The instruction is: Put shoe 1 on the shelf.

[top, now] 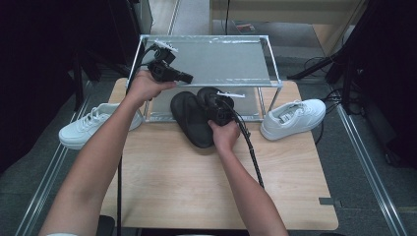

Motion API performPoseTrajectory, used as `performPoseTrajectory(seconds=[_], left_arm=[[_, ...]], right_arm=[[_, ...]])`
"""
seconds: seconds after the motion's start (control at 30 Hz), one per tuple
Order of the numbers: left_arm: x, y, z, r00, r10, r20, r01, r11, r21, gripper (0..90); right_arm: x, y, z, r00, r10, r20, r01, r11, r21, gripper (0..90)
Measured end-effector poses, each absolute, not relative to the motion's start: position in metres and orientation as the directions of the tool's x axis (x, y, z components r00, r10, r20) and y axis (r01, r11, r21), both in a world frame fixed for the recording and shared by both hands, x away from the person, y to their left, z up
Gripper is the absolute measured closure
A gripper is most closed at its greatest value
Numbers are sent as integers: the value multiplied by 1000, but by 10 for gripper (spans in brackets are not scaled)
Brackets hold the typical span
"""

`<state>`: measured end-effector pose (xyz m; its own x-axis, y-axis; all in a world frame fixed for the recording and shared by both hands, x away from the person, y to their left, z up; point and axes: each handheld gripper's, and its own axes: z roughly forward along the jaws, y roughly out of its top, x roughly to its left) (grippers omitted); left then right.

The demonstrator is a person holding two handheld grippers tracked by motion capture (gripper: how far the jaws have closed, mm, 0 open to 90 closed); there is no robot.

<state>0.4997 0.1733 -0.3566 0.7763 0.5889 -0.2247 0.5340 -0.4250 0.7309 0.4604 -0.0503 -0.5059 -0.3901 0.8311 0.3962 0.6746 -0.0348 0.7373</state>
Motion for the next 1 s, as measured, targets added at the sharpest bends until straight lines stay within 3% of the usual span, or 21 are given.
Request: performPoseTrajectory(seconds=[0.37,0.73,1.0], left_arm=[[500,172,-355,774,594,-221,538,-433,723,877],[500,171,-354,774,594,-219,540,-438,719,875],[501,171,-354,764,603,-227,553,-433,711,874]], right_arm=[[434,-67,-498,-443,814,375,646,0,763,622],[397,-81,-485,-584,749,314,599,136,789,900],[371,-92,-493,-635,720,279,584,211,784,900]])
